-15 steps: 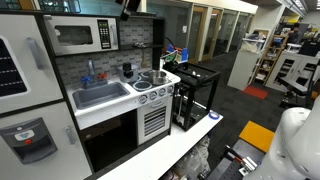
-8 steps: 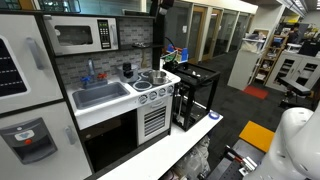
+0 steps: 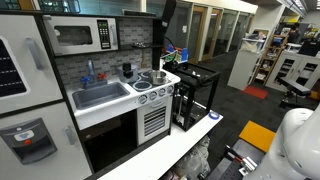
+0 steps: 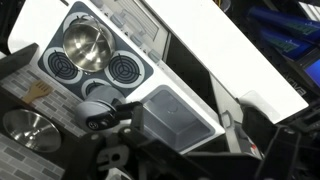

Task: Put the artificial fruit inside the microwave and close the door

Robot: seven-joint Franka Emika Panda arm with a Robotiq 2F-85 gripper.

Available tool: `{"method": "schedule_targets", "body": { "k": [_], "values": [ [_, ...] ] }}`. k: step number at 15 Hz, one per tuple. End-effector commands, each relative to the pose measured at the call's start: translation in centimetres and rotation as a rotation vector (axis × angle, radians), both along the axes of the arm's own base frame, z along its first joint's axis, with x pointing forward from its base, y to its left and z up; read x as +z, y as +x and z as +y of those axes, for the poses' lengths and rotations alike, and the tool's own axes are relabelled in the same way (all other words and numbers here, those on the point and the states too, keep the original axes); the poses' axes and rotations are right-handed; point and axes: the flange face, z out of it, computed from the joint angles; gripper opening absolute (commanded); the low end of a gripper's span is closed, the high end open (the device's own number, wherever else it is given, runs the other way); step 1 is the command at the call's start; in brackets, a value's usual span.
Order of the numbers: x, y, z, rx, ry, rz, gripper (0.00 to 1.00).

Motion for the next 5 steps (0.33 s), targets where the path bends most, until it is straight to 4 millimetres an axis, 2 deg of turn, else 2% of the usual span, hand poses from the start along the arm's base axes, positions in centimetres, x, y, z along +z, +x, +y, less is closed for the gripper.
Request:
{"method": "schedule_targets", "body": {
  "k": [1,2,3,5],
  "values": [
    [-4.4,1.1,-1.8,-0.135,0.046,0.027,1.0],
    [-5.6,1.4,-1.8,-0.178,0.055,0.041,1.0],
    [-3.6,1.7,-1.3,-0.116,0.023,0.035,1.0],
    [-5.3,2.1,-1.4,-0.157,0.028,0.052,1.0]
  ]
}}
